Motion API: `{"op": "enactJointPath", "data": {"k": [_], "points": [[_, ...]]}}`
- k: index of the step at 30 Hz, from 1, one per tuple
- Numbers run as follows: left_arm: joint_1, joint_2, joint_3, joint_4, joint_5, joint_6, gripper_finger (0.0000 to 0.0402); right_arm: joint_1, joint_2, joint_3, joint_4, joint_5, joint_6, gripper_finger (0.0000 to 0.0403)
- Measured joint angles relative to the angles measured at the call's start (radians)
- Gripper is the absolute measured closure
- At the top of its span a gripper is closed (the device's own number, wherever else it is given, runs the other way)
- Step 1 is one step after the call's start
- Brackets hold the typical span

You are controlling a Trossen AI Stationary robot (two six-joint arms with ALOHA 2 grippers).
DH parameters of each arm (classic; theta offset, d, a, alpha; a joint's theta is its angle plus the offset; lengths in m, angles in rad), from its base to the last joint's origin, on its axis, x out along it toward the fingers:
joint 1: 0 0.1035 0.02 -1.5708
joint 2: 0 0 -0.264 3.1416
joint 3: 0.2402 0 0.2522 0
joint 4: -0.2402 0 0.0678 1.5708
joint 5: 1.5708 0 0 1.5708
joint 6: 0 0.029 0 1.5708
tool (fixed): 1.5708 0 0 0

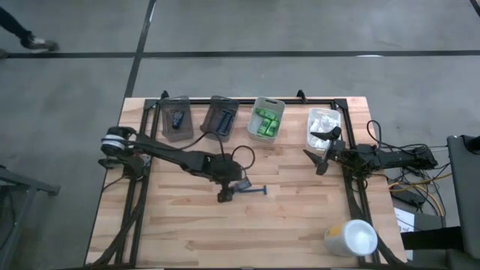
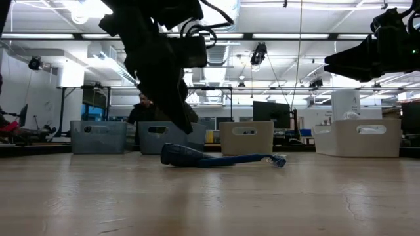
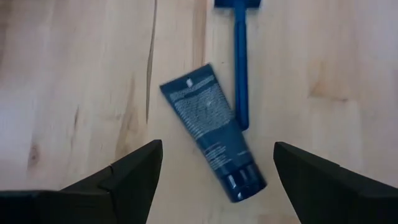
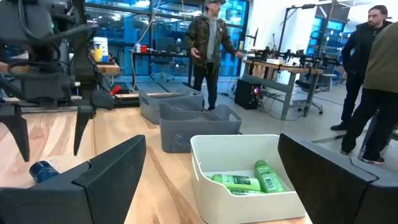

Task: Pick & Place Travel size toiletries
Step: Put the blue shave cream into the left black bin

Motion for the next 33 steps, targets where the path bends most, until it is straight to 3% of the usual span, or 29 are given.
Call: {"op": "enactJointPath", "data": {"k": [16,33], "points": [[-0.002,0.096,0.0,-0.025,-0.009,-0.043,0.009,0.0,0.0,0.0,0.0,0.0,0.001,0.0039],[0.0,0.112,0.0,-0.074,-0.049,-0.142,0.009,0.0,0.0,0.0,0.0,0.0,0.002,0.0039]]}}
